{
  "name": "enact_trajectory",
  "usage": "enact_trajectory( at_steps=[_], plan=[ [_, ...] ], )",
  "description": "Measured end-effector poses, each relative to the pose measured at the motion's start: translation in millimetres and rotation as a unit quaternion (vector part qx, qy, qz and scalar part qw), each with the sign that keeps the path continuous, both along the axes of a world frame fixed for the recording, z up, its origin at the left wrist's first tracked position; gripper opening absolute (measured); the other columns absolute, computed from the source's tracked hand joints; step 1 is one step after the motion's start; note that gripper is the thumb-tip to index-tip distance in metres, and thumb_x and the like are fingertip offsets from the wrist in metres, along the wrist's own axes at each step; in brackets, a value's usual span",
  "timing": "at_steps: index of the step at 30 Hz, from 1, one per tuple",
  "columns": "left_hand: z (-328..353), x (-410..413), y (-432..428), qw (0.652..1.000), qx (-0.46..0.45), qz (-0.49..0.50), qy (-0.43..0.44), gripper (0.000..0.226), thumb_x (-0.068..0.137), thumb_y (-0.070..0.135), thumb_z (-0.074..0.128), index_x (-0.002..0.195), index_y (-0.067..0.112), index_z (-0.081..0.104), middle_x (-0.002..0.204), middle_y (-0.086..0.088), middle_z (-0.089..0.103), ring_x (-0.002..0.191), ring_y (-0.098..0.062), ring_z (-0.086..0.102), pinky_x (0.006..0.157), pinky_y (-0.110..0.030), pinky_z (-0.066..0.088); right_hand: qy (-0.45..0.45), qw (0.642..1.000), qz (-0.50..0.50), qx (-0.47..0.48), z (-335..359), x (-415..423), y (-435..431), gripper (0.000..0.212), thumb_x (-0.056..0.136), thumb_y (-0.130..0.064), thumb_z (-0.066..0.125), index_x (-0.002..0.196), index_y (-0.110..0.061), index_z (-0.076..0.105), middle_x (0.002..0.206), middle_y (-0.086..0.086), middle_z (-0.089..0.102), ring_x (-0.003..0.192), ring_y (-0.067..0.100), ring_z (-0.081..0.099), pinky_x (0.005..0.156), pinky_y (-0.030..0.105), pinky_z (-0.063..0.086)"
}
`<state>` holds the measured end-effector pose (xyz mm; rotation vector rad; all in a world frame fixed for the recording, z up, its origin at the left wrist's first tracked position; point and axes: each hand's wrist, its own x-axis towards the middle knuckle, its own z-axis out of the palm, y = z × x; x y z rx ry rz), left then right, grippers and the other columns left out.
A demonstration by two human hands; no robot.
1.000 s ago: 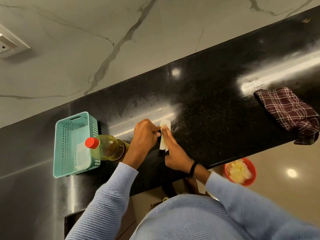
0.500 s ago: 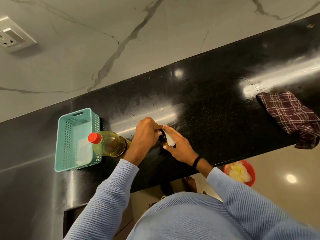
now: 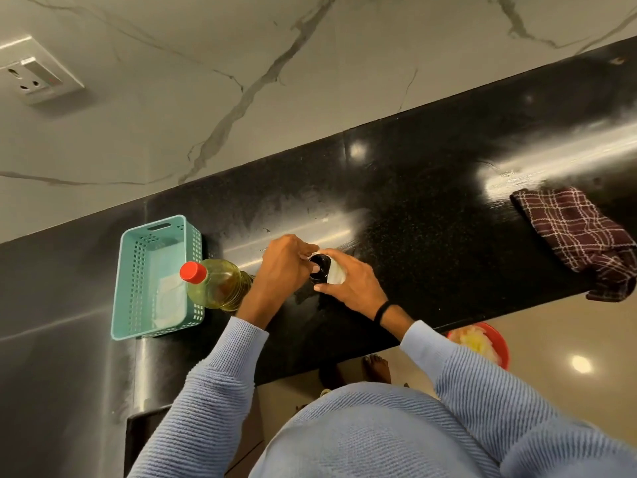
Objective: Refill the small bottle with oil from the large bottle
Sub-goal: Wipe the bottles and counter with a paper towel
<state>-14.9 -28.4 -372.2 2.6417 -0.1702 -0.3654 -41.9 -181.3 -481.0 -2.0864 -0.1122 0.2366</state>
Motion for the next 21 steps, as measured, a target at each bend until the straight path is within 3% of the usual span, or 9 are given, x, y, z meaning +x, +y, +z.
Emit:
enact_trajectory(
  at_steps=[6,9,11,13,16,18,21],
  plan=[
    [2,-9,-5,1.000,0.015,0.012,-0.008,0.028,0.086,0.019,0.074,0.114,0.017,0.075,0.106,-0.008,0.075,0.093,-0.024,0.069,0.075,-0.022,0.047,0.044,0.996,-0.062,0.049,0,-21,7,0.067,0.087,-0.019,0.074,0.148,-0.023,0.045,0.140,0.005,0.059,0.125,0.020,0.057,0.106,0.032,0.047],
    [-2,-12,-7,0.999,0.007,0.052,0.003,0.032,0.088,0.024,0.073,0.120,0.017,0.072,0.112,-0.009,0.074,0.101,-0.025,0.068,0.086,-0.028,0.051,0.036,0.993,-0.101,0.040,7,-25,3,0.052,0.096,-0.005,0.057,0.146,-0.018,0.048,0.142,0.007,0.057,0.128,0.021,0.055,0.107,0.021,0.040],
    [-3,-13,-9,0.998,0.000,0.065,0.000,0.032,0.089,0.020,0.072,0.121,0.014,0.071,0.114,-0.011,0.073,0.102,-0.026,0.068,0.090,-0.030,0.052,0.041,0.993,-0.098,0.056,14,-28,3,0.052,0.098,-0.003,0.050,0.148,-0.015,0.046,0.148,0.007,0.050,0.136,0.019,0.047,0.113,0.025,0.036],
    [-5,-12,-11,0.998,-0.002,0.060,-0.013,0.028,0.089,0.017,0.071,0.117,0.013,0.073,0.108,-0.011,0.075,0.096,-0.024,0.069,0.086,-0.028,0.052,0.072,0.993,-0.051,0.084,20,-33,6,0.060,0.096,0.001,0.047,0.153,-0.014,0.035,0.158,0.005,0.035,0.145,0.016,0.033,0.119,0.024,0.026],
    [-5,-10,-11,0.999,0.006,0.043,-0.016,0.021,0.089,0.017,0.071,0.108,0.013,0.078,0.093,-0.011,0.076,0.084,-0.025,0.069,0.080,-0.032,0.054,0.088,0.993,0.054,0.064,25,-24,14,0.088,0.079,0.012,0.051,0.157,-0.013,0.019,0.164,0.001,0.015,0.151,0.013,0.011,0.120,0.022,0.014],
    [-5,-8,-10,0.999,0.013,0.035,-0.016,0.017,0.088,0.017,0.072,0.103,0.012,0.079,0.087,-0.011,0.075,0.079,-0.027,0.068,0.078,-0.036,0.055,0.092,0.989,0.106,0.045,21,0,16,0.088,0.070,0.013,0.057,0.150,-0.012,0.033,0.156,0.005,0.030,0.146,0.018,0.026,0.118,0.029,0.027],
    [-4,-7,-10,0.999,0.020,0.037,-0.012,0.022,0.088,0.018,0.072,0.109,0.015,0.077,0.096,-0.010,0.076,0.086,-0.026,0.067,0.081,-0.035,0.054,0.158,0.972,0.170,0.026,22,38,10,0.060,0.073,0.009,0.063,0.127,-0.017,0.055,0.121,0.002,0.058,0.112,0.018,0.057,0.095,0.033,0.050]
  ],
)
